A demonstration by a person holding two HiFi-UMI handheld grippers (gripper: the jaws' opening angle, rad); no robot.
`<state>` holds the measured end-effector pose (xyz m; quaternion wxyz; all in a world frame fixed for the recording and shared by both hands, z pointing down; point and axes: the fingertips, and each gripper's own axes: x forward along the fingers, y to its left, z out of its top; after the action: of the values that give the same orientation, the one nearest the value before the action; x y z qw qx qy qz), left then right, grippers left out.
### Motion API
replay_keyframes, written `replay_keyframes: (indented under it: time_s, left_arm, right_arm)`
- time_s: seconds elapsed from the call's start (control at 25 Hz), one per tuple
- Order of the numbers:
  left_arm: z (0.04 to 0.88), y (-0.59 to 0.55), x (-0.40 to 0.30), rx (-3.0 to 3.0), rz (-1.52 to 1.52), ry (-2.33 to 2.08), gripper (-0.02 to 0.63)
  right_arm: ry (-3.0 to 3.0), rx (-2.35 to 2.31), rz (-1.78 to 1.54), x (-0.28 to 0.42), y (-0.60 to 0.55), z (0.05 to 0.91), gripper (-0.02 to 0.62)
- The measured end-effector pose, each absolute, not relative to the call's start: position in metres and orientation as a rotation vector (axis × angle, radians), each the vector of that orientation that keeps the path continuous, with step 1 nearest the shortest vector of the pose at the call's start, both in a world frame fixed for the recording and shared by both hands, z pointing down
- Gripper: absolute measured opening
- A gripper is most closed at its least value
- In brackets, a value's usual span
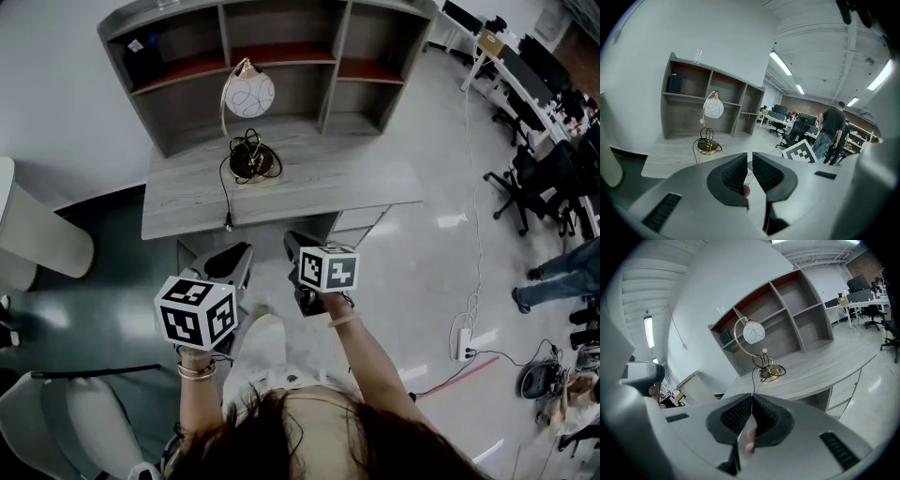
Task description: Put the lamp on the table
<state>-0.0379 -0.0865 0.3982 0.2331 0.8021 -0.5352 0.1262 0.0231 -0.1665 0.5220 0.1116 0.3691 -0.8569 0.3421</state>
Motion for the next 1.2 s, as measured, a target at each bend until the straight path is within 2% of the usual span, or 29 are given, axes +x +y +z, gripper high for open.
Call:
replay_keyframes:
  time_s: [0.64, 1.2]
  left_arm:
    - [0.398, -0.025, 0.000, 2.247, 0.299, -1.435, 0.031]
    - [0.417, 0.002, 0.027, 2.275, 0.411, -1.408, 0.029]
  right_arm:
    - [-2.513, 1.088, 0.988, 0.054, -0.114, 0.527, 0.025]
    - [-2.483, 1.087, 0.980, 0.073, -0.086, 0.539, 0.023]
